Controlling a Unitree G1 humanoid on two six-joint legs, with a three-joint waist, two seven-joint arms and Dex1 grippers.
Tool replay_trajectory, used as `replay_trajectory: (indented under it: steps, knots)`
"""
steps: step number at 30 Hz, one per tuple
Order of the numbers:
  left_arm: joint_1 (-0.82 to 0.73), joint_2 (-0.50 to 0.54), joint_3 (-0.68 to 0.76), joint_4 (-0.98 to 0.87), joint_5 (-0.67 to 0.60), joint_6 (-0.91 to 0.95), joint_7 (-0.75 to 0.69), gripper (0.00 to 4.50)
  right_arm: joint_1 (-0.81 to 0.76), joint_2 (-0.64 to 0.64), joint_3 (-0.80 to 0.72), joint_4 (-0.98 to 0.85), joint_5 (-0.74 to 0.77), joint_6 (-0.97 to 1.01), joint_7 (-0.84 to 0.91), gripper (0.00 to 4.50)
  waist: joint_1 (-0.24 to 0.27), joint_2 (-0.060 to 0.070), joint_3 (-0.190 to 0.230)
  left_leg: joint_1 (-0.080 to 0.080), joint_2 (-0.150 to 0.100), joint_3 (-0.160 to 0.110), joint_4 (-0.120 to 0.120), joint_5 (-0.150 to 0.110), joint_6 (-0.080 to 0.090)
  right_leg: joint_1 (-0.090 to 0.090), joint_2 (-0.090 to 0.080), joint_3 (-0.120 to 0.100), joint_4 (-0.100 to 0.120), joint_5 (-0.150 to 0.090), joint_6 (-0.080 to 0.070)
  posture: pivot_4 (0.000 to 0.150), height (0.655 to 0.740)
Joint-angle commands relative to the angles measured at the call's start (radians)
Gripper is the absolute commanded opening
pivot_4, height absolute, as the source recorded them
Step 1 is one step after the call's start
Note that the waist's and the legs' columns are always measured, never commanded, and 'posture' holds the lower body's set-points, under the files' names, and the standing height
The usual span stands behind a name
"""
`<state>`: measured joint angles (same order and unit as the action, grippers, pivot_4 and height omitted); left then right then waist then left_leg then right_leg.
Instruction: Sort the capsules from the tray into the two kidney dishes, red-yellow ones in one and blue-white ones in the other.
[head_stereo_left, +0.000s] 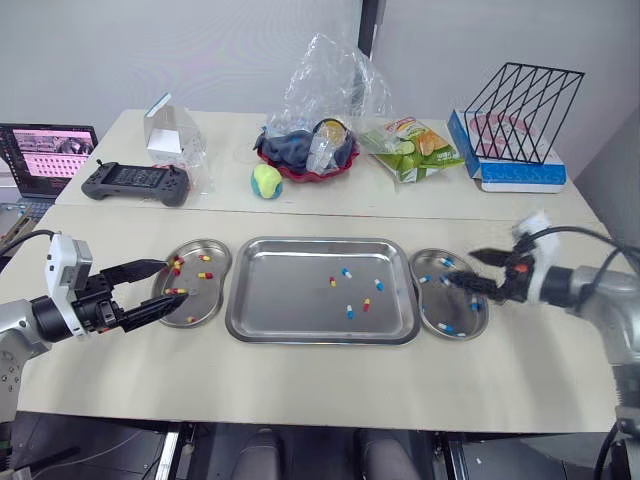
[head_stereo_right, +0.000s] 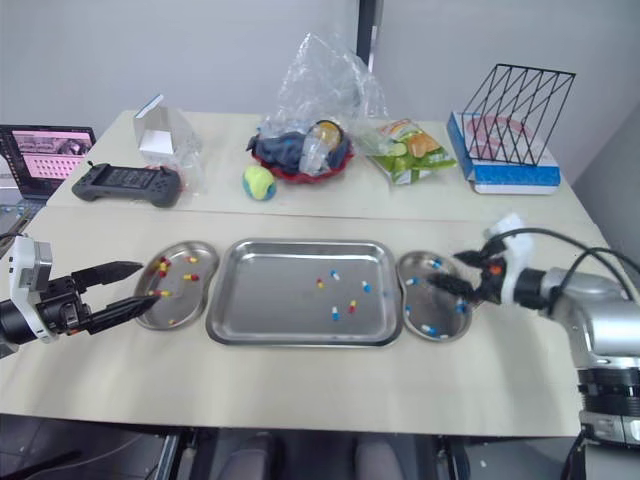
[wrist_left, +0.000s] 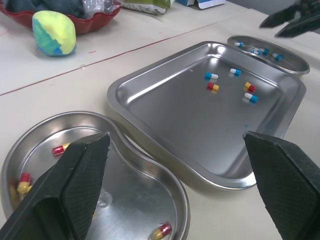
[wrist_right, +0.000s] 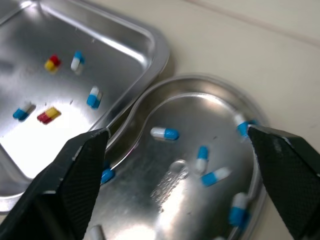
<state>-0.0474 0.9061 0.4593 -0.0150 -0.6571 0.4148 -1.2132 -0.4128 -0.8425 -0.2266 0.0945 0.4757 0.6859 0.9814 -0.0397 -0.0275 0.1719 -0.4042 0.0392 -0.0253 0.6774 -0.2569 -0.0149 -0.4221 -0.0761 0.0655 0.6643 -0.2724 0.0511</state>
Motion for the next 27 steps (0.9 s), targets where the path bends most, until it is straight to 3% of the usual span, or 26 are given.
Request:
replay_trajectory:
  steps: [1,10,27]
  knots:
    - [-0.012,0.009,0.031,0.039,0.019,-0.051,-0.010,4.50,-0.012,-0.054,-0.112,0.126,0.006,-0.120,0.041,4.47,0.001,0.000,0.000,0.000,0.000,0.000,0.000,0.000,0.000,0.000,0.000,0.000,0.000,0.000,0.000,0.150,0.7174]
    - [-0.011,0.007,0.085,0.162,0.040,-0.135,-0.002,4.50,0.036,-0.080,-0.192,0.313,0.005,-0.261,0.083,4.47,-0.001,0.000,0.000,0.000,0.000,0.000,0.000,0.000,0.000,0.000,0.000,0.000,0.000,0.000,0.000,0.150,0.7174]
    - [-0.025,0.006,0.081,0.200,0.065,-0.178,0.003,4.50,0.078,-0.056,-0.197,0.297,-0.013,-0.313,0.052,4.47,-0.001,0.000,0.000,0.001,-0.001,0.001,0.000,0.000,0.000,0.001,-0.001,0.000,0.001,0.000,0.000,0.150,0.7174]
